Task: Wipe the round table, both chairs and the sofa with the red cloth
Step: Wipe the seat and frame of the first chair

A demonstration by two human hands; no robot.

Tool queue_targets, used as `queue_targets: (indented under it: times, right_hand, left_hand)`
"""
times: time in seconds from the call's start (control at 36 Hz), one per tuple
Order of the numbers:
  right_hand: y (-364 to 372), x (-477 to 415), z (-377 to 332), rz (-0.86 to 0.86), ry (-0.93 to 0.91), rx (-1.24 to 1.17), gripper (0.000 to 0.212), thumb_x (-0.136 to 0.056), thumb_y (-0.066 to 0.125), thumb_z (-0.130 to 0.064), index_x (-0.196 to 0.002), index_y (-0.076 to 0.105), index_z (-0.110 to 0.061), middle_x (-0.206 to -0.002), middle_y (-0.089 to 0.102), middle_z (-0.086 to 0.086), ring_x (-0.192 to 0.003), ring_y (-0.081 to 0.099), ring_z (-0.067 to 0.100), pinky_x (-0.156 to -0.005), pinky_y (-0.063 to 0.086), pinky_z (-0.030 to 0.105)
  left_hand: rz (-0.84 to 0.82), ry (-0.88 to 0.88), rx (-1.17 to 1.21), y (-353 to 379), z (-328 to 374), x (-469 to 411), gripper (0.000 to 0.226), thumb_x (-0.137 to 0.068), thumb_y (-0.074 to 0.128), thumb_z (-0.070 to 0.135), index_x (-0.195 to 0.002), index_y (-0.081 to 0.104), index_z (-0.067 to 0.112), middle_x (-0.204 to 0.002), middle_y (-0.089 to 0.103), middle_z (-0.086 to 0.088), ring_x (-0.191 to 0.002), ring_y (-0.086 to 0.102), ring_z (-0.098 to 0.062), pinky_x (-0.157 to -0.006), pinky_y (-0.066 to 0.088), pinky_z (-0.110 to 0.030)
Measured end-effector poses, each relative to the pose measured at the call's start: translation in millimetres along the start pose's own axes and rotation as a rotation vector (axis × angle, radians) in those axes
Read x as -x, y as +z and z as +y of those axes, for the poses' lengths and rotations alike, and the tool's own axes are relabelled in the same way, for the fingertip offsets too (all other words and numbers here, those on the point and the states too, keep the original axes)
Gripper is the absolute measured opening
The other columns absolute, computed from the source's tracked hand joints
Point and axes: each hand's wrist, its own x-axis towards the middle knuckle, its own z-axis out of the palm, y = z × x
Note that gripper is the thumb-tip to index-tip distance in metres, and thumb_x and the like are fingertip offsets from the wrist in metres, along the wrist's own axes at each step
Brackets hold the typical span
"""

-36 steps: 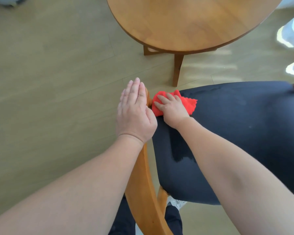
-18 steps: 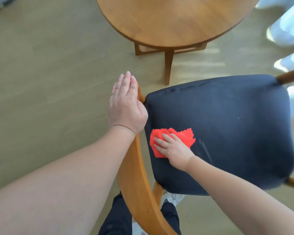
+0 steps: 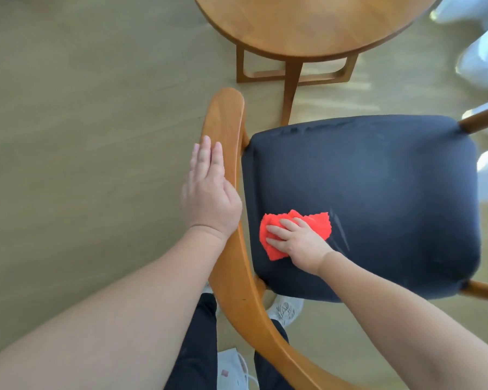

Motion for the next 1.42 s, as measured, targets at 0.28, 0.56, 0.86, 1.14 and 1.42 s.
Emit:
queue_targets:
  times: [0.28, 0.56, 0.86, 1.14, 1.42]
  right_hand:
    - [-66.1, -91.5, 51.0, 0.169, 0.151, -0.06, 0.058, -0.089, 0.054, -0.005, -0.143, 0.046, -0.024, -0.152, 0.034, 0.004, -0.139, 0.027, 0.032, -0.115, 0.018, 0.049]
    - [-58.9, -143.5, 39.7, 0.059, 0.189, 0.126, 0.042, -0.092, 0.051, -0.03, -0.134, 0.054, -0.034, -0.142, 0.043, -0.005, -0.129, 0.032, 0.027, -0.114, 0.016, 0.056]
    - [-56.8, -122.9, 53.3, -0.013, -0.069, 0.214, 0.045, -0.093, 0.055, -0.029, -0.137, 0.05, -0.037, -0.15, 0.037, -0.006, -0.137, 0.03, 0.028, -0.115, 0.018, 0.053]
    - [-27.0, -83.7, 8.8, -0.067, -0.003, 0.116, 0.051, -0.095, 0.053, -0.027, -0.145, 0.042, -0.028, -0.156, 0.029, -0.003, -0.141, 0.022, 0.029, -0.117, 0.018, 0.047]
    - [27.8, 46.2, -27.8, -0.284, -0.356, 0.092, 0.054, -0.071, 0.079, -0.026, -0.124, 0.066, -0.024, -0.137, 0.055, -0.007, -0.131, 0.046, 0.027, -0.105, 0.041, 0.045]
  left_hand:
    - [0.015, -0.071, 0.059, 1.0, -0.8, -1.3, 0.058, -0.085, 0.03, 0.01, -0.143, 0.038, 0.007, -0.154, 0.028, -0.006, -0.135, 0.036, -0.029, -0.108, 0.031, -0.036]
    - [0.011, -0.056, 0.026, 0.6, -2.3, -1.5, 0.061, -0.084, 0.023, 0.017, -0.142, 0.039, 0.006, -0.153, 0.03, -0.007, -0.133, 0.039, -0.028, -0.106, 0.033, -0.033]
    - [-0.004, -0.069, 0.015, -2.4, 0.5, -1.1, 0.064, -0.083, 0.02, 0.02, -0.142, 0.038, 0.006, -0.153, 0.029, -0.006, -0.133, 0.038, -0.029, -0.104, 0.033, -0.033]
    - [-0.011, -0.056, 0.014, -2.0, -1.4, 0.1, 0.063, -0.083, 0.02, 0.019, -0.142, 0.038, 0.005, -0.153, 0.029, -0.008, -0.132, 0.039, -0.029, -0.104, 0.036, -0.035]
    - [-0.01, -0.069, 0.017, -2.8, 0.7, 0.5, 0.058, -0.085, 0.029, 0.013, -0.143, 0.037, 0.007, -0.154, 0.028, -0.006, -0.132, 0.039, -0.03, -0.102, 0.037, -0.036]
